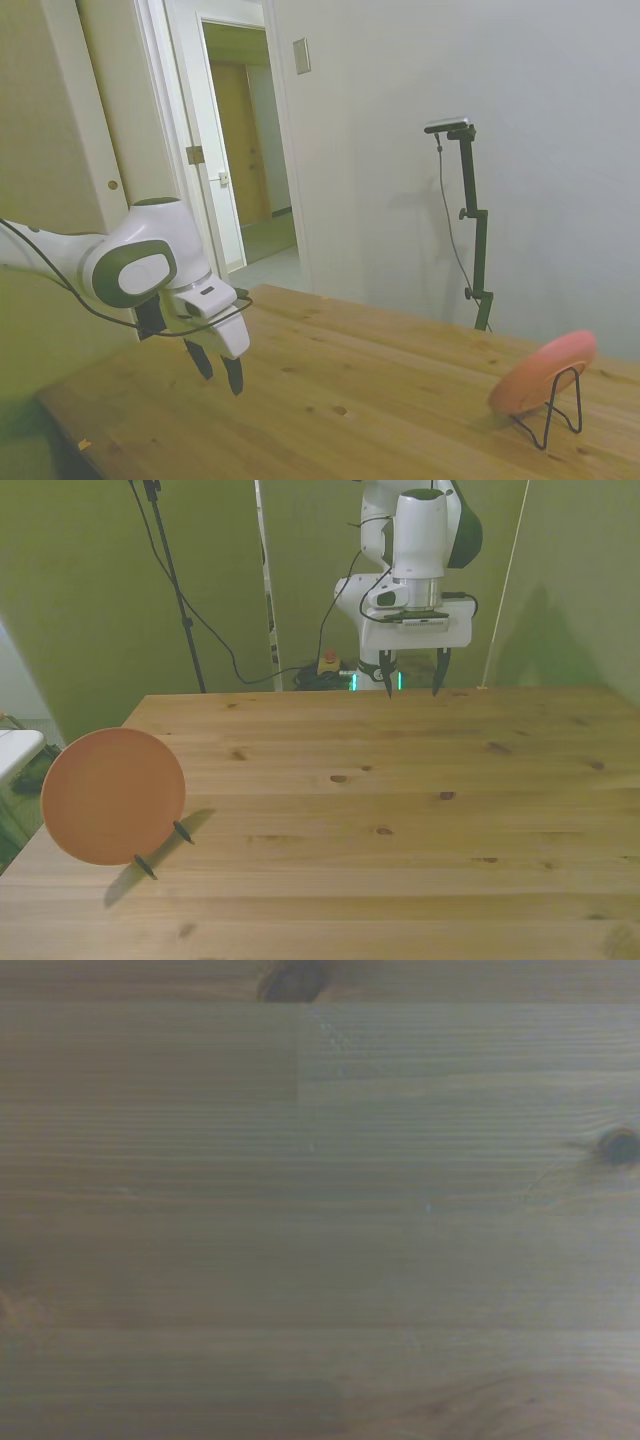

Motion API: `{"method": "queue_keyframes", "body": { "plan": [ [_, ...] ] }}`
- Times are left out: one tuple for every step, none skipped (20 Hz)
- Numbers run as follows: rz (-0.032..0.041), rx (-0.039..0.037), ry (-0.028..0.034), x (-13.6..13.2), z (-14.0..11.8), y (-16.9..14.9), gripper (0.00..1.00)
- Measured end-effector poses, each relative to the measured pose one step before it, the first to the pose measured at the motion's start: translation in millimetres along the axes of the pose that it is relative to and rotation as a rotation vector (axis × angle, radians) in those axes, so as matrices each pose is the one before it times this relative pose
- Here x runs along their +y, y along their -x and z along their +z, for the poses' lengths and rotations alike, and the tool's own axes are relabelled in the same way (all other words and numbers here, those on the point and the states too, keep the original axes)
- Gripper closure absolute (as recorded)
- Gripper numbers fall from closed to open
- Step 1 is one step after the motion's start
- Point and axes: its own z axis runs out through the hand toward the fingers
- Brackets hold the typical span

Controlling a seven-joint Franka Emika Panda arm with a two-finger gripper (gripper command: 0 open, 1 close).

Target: Unload the plate

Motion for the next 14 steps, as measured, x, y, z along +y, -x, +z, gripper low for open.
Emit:
{"method": "queue_keyframes", "body": {
  "plan": [
    [0.00051,-0.00231,0.00017,0.0,0.55,-0.17,0.0],
    [-0.00071,-0.01623,-0.00299,1.29,0.61,-0.23,0.0],
    [0.01768,-0.01071,0.00459,5.7,-2.74,-5.0,0.0],
    [0.0333,-0.00059,-0.00319,9.66,-10.33,-12.65,0.0],
    [0.03839,0.01406,-0.00828,11.21,-14.56,-17.04,0.0],
    [0.04087,0.02408,-0.01064,14.55,-16.28,-21.86,0.0],
    [0.03776,0.02368,-0.00553,15.14,-15.0,-23.54,0.0],
    [0.03347,0.02003,-0.005,11.72,-11.81,-20.22,0.0],
    [0.03009,0.02181,-0.00344,9.48,-9.07,-20.31,0.0],
    [0.03056,0.02075,-0.00256,7.49,-7.09,-20.57,0.0],
    [0.02915,0.01722,-0.00077,4.5,-4.95,-20.84,0.0],
    [0.02572,0.01661,0.00084,2.13,-3.29,-21.19,0.0],
    [0.0239,0.01823,0.00252,0.96,-1.38,-21.88,0.0],
    [0.0232,0.02128,0.00081,-1.0,-0.54,-22.08,0.0]
  ]
}}
